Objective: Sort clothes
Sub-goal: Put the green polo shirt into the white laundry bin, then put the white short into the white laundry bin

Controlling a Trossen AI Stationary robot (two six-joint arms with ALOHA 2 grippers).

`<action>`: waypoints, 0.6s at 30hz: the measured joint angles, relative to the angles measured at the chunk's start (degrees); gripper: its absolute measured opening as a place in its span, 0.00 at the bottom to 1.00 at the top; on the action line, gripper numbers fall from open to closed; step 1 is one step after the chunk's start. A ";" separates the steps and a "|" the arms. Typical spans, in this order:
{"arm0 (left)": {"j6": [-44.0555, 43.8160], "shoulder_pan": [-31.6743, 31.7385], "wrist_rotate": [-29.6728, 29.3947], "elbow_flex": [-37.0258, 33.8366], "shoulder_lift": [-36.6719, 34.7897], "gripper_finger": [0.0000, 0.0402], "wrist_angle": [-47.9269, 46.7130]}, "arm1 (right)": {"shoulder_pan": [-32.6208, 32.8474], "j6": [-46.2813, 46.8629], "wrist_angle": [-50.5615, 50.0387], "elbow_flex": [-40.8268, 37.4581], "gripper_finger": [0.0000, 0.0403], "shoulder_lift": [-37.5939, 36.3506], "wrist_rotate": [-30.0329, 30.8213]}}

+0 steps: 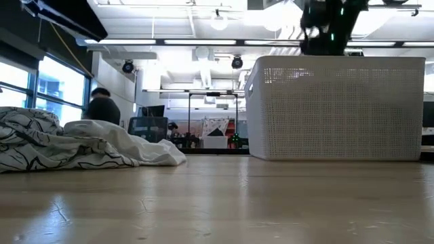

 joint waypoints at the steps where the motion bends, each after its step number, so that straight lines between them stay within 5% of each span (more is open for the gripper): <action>1: -0.76 0.11 -0.82 -0.10 0.00 0.32 0.88 | 1.33 0.42 -0.77 1.62 0.42 -0.63 -0.40; 6: -1.55 3.87 -2.82 -2.37 0.00 0.32 5.95 | 11.51 2.24 4.87 4.27 0.45 -5.92 -1.52; 12: 1.85 16.38 5.02 -9.78 0.01 0.31 15.86 | 28.58 5.39 14.55 1.59 0.45 -11.61 -0.82; 18: 19.99 31.22 17.62 -20.76 0.04 0.27 35.77 | 49.03 7.95 22.31 -2.54 0.45 -12.04 11.48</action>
